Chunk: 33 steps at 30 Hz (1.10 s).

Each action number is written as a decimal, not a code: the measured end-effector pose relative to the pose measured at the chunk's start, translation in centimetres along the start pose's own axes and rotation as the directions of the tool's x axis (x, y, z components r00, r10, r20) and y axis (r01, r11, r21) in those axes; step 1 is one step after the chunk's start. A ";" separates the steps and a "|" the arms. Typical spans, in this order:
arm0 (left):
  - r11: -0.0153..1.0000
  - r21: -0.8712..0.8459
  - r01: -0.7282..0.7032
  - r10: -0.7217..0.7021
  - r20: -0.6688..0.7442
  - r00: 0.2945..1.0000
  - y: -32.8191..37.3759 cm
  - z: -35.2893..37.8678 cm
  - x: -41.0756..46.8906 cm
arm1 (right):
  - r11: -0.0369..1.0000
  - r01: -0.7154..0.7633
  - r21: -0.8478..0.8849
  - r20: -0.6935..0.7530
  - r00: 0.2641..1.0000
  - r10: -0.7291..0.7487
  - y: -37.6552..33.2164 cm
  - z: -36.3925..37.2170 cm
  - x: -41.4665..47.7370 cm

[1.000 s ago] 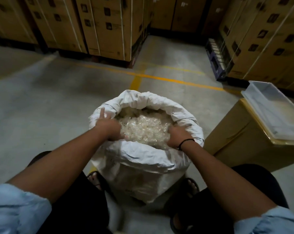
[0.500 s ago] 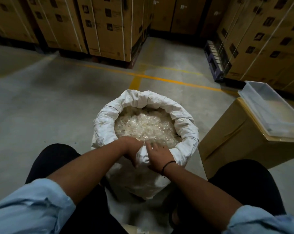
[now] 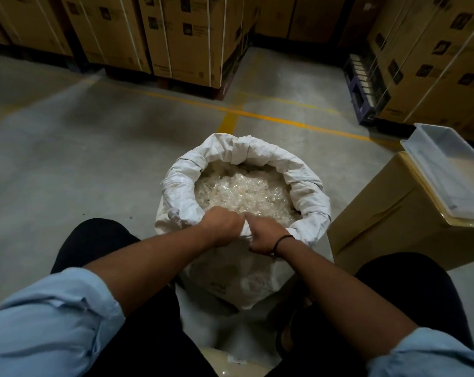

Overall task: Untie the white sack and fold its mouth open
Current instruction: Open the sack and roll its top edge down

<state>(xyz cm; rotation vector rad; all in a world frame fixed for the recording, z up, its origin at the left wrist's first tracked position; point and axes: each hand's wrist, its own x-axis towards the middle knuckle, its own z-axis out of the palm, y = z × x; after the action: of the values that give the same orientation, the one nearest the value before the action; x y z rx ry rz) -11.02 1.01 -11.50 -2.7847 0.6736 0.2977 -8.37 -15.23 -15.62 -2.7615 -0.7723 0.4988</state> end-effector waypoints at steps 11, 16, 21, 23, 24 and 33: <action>0.889 -0.452 -0.077 0.260 0.359 0.896 -3.0 -0.4 -1.4 | 0.856 0.206 -0.474 -0.291 0.881 -0.373 -3.1 3.3 -2.9; 0.910 -0.412 -0.053 0.251 0.444 0.860 -3.0 0.1 -1.9 | 0.895 0.255 -0.367 -0.216 0.912 -0.348 -1.9 2.2 -2.8; 0.975 -0.193 -0.114 0.193 0.466 0.864 -3.1 -0.2 -2.3 | 0.999 0.047 -0.017 0.280 0.959 -0.041 1.1 -1.2 -2.4; 0.970 -0.233 -0.071 0.172 0.449 0.877 -3.5 -0.5 -2.1 | 0.995 -0.011 -0.096 0.253 0.967 0.035 2.5 -2.2 -2.5; 0.961 -0.275 -0.027 0.152 0.444 0.883 -3.7 -0.7 -2.0 | 0.986 -0.022 -0.166 0.225 0.973 0.060 2.9 -2.4 -2.6; 0.782 -0.490 0.385 -0.312 0.226 0.923 -6.9 -0.1 -0.2 | 0.996 -0.075 -0.037 0.330 0.940 0.083 3.9 -2.8 -3.0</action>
<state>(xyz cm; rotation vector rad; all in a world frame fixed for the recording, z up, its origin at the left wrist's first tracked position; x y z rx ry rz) -7.95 6.98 -9.95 -3.2843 0.0146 0.6719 -7.90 -20.45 -13.46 -2.7748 -0.7398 0.9961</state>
